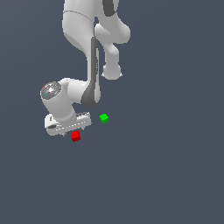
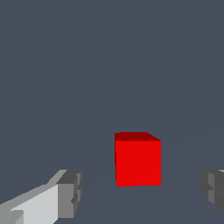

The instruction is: Stack the red cube on top of the green cube.

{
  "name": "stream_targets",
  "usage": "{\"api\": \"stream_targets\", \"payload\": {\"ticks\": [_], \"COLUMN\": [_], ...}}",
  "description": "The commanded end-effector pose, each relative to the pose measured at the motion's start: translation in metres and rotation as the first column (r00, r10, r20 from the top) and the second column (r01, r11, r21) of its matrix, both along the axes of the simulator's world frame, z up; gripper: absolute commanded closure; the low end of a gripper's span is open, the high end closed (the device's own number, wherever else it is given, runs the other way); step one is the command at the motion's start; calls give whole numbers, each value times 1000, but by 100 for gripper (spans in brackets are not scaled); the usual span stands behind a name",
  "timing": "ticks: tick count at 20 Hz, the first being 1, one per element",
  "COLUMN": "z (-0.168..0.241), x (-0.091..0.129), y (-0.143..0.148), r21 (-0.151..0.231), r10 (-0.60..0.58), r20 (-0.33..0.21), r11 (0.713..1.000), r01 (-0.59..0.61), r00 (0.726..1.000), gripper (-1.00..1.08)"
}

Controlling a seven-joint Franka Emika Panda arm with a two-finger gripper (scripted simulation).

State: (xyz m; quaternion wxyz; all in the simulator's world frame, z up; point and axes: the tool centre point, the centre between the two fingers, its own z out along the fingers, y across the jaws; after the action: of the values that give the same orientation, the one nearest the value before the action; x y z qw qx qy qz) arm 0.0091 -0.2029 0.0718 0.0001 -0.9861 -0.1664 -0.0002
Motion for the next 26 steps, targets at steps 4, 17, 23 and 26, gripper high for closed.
{"api": "stream_targets", "payload": {"ticks": [4, 17, 23, 26], "z": [-2, -47, -52, -52], "x": [1, 1, 2, 2], "y": [-3, -3, -3, -3], "r21": [0, 0, 0, 0], "r10": [5, 7, 8, 8], "r20": [-1, 0, 0, 0], "r11": [1000, 1000, 1000, 1000], "r01": [-5, -7, -8, -8], "r00": [1000, 1000, 1000, 1000], "gripper": [-92, -92, 108, 108]}}
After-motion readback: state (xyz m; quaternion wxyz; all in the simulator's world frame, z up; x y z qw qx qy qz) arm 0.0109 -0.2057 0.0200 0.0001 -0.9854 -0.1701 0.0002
